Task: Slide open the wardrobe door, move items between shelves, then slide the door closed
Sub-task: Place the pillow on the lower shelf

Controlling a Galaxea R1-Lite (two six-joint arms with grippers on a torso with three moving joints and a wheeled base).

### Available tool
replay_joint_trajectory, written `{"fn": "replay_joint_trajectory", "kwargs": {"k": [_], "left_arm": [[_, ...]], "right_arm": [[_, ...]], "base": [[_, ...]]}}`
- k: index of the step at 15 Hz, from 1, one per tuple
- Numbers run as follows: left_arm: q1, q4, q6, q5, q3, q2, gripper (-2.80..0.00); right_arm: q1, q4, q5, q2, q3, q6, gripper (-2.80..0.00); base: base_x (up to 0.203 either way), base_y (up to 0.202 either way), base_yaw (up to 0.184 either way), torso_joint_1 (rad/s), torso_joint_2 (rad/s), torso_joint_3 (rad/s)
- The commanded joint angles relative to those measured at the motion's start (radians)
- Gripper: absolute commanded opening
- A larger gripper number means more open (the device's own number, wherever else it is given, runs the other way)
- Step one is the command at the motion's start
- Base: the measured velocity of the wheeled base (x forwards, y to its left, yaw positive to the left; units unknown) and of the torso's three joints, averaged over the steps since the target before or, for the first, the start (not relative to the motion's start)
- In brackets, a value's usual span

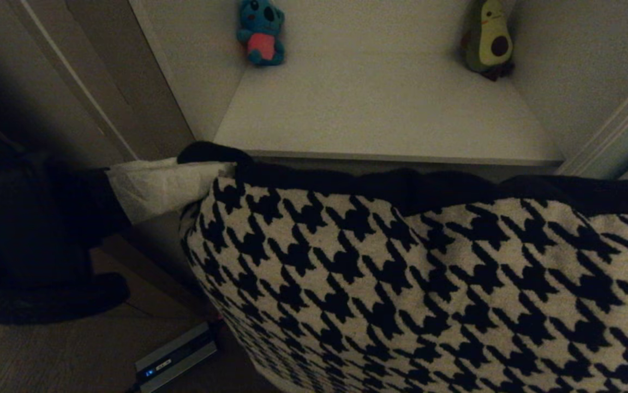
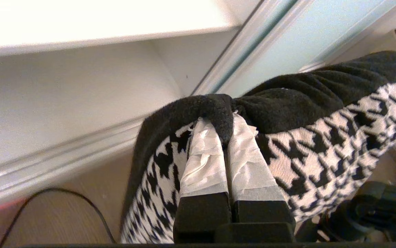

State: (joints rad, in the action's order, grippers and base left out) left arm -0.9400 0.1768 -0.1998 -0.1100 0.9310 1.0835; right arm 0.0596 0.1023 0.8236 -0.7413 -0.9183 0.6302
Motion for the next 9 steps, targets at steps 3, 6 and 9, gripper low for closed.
{"fn": "replay_joint_trajectory", "kwargs": {"k": [3, 6, 9], "left_arm": [[-0.002, 0.02, -0.037, 0.002, -0.021, 0.055, -2.8], [-0.002, 0.042, -0.051, 0.003, 0.042, 0.113, -2.8], [0.0, 0.044, -0.094, -0.006, 0.103, 0.21, -2.8]], "right_arm": [[0.0, -0.01, 0.007, -0.012, 0.056, 0.001, -2.8], [0.0, -0.016, 0.009, -0.034, 0.061, -0.003, -2.8], [0.0, -0.046, 0.008, -0.095, 0.06, -0.003, -2.8]], "base": [[0.0, 0.0, 0.0, 0.0, 0.0, 0.0], [0.0, 0.0, 0.0, 0.0, 0.0, 0.0], [0.0, 0.0, 0.0, 0.0, 0.0, 0.0]]}}
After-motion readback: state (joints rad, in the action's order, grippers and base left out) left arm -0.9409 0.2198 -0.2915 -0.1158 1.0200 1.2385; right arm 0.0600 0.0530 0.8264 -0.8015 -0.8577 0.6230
